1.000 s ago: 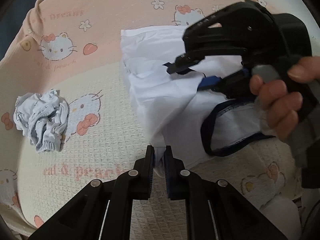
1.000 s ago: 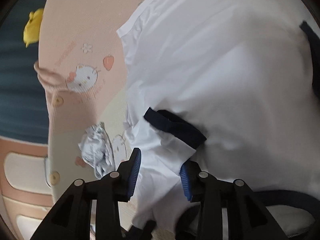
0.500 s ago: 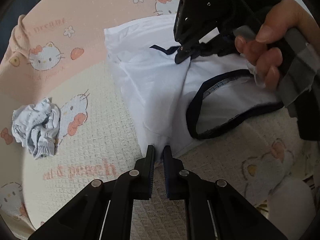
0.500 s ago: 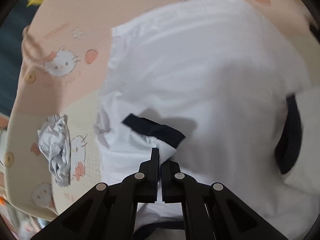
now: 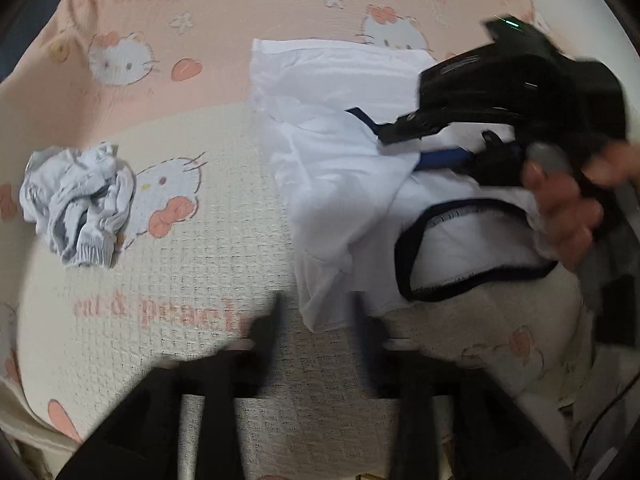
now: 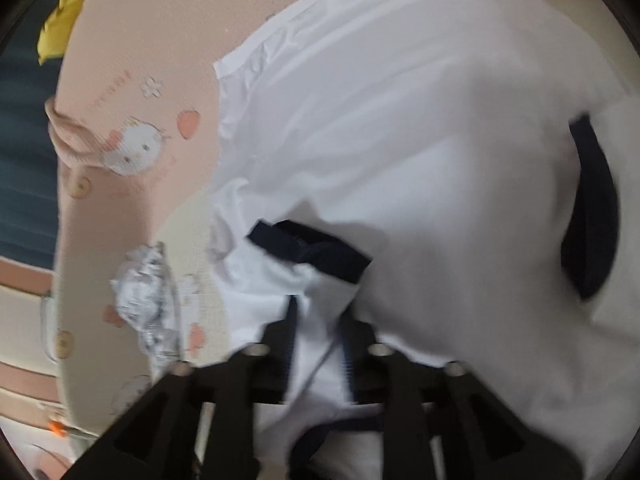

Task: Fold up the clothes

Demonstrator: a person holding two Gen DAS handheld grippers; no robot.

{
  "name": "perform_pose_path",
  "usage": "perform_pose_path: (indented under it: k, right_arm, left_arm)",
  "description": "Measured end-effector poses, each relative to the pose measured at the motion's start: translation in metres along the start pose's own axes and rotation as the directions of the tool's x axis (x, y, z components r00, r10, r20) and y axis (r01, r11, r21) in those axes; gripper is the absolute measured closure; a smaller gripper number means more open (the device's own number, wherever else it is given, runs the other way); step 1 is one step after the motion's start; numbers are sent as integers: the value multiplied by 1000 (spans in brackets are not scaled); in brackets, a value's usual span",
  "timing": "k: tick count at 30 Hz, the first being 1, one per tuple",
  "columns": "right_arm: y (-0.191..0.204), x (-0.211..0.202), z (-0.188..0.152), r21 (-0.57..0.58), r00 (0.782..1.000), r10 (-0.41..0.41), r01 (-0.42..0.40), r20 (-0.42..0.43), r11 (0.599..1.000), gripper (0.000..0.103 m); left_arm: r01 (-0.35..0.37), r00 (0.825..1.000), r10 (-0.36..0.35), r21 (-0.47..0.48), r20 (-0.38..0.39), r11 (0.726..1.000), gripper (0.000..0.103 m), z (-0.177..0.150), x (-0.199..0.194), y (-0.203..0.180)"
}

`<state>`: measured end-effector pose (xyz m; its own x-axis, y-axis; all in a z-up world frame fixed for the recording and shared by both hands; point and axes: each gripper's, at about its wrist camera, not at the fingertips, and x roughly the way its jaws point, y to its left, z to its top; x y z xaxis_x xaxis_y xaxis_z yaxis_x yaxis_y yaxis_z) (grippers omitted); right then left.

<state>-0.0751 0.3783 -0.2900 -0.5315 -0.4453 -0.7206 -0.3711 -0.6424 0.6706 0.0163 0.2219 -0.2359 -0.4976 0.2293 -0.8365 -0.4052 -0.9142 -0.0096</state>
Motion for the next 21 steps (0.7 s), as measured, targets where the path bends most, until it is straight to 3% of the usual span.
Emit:
perform_pose_path:
  k: [1, 2, 6, 9, 16, 19, 21]
  right_arm:
    - [1, -3, -3, 11, 1000, 23, -23, -3, 1000, 57]
    - [2, -5, -7, 23, 999, 46, -46, -5, 999, 50]
    - [1, -7, -25, 77, 991, 123, -120, -46, 990, 50]
    - [5, -2, -36, 110, 978, 193, -184, -81, 977, 50]
    - [14, 15, -45, 100, 972, 183, -170, -148, 980, 50]
    - [3, 14, -49, 141, 972, 183, -163, -144, 976, 50]
    - [-5, 11, -53, 185, 969, 212, -188, -123, 965, 50]
  left_arm:
    - [-3, 1000, 3, -4, 10, 1000, 33, 0, -1, 0]
    - [-7, 1000, 7, -8, 21, 1000, 33, 0, -1, 0]
    - [-47, 998, 45, 45, 40, 998, 33, 5, 5, -7]
    - [-94, 994, 87, 112, 69, 989, 33, 24, 32, 16]
    - [-95, 995, 91, 135, 33, 986, 34, 38, 58, 16]
    - [-101, 995, 98, 117, 35, 988, 34, 43, 63, 21]
    - [-95, 995, 91, 100, 42, 990, 39, 46, 64, 26]
